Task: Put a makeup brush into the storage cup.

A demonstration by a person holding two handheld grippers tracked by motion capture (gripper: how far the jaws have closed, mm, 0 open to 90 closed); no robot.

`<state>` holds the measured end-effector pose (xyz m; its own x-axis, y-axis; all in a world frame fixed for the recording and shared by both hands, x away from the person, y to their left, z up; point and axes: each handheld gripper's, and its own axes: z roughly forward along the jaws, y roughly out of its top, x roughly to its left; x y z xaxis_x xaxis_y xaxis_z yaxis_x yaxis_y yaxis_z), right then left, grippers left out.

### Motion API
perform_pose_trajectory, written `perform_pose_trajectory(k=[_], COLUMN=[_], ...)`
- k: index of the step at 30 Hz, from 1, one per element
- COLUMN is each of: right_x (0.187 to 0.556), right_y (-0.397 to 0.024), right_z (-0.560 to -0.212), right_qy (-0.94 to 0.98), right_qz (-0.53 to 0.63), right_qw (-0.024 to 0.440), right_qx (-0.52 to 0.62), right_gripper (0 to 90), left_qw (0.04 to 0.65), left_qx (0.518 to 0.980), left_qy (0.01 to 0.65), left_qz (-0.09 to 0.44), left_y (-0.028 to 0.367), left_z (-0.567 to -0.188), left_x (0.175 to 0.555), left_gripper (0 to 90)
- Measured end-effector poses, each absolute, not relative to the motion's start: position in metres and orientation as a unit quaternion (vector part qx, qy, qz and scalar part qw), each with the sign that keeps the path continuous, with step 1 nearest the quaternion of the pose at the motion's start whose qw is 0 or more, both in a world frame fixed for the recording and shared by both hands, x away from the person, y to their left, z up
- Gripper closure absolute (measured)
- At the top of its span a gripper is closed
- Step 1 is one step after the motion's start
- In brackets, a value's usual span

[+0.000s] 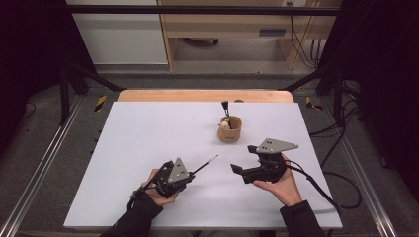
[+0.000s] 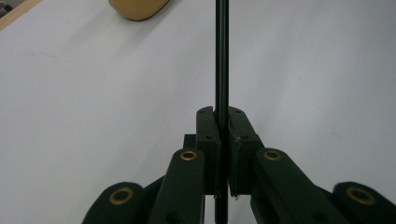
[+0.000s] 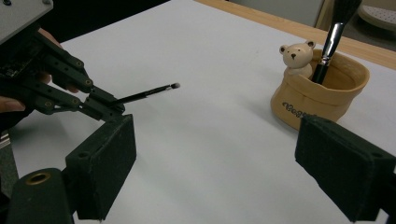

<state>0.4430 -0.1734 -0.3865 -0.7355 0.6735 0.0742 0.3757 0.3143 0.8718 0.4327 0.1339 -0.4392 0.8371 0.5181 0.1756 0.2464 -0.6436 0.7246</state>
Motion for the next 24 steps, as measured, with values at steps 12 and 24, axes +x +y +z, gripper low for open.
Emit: perform_pose_trajectory(k=[12,24], right_x=[0.446,0.447], right_y=[-0.172,-0.166], right_z=[-0.396,-0.405], right_qy=[0.778,0.767], right_qz=[0.500,0.507], right_qw=[0.155,0.147], right_qx=[0.349,0.365], right_gripper=[12.5,11.0], left_qw=[0.393,0.423], left_qx=[0.859,0.831], left_qy=[0.271,0.312], left_qz=[0.183,0.182], left_y=[0.139,0.140], left_z=[-0.440,-0.440], left_x=[0.435,0.433], left_gripper=[84.9,84.8])
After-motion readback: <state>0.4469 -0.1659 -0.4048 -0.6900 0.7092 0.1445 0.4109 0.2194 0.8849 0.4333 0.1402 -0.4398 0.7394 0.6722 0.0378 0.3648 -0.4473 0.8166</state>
